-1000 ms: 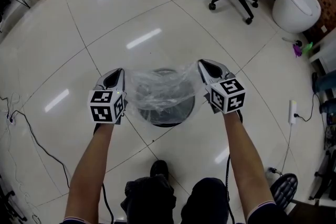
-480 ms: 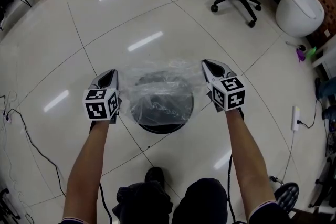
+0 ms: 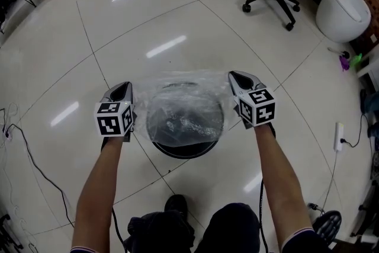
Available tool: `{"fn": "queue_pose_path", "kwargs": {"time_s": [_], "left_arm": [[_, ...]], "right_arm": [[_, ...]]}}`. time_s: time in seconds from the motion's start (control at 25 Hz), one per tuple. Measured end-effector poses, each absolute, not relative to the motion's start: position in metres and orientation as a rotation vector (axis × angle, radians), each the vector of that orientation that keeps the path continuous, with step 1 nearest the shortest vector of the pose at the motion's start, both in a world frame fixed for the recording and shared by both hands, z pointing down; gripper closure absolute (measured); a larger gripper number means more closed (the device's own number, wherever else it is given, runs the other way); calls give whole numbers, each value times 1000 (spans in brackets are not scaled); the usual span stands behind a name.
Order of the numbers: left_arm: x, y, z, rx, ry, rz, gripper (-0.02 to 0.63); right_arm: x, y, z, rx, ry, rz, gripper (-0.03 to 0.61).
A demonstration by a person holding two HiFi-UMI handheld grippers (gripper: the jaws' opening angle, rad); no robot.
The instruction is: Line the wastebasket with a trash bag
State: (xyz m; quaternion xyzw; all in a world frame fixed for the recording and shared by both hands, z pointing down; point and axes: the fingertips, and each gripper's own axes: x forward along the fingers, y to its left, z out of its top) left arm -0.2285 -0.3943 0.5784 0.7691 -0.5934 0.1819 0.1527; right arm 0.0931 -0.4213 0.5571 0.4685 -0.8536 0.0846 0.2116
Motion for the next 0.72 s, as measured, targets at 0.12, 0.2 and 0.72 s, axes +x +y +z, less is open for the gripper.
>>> {"fn": "queue_pose_path", "kwargs": {"time_s": [0.12, 0.2, 0.72], "left_arm": [[-230, -395, 591, 2194, -1686, 547, 603], [-230, -394, 601, 2188, -1668, 565, 603], [-229, -366, 654, 2122, -1573, 626, 603]], "right_arm": [[91, -421, 568, 1294, -2357, 247, 577], [89, -420, 577, 1286, -2344, 257, 577], [92, -399, 626, 1232, -2285, 352, 577]]}}
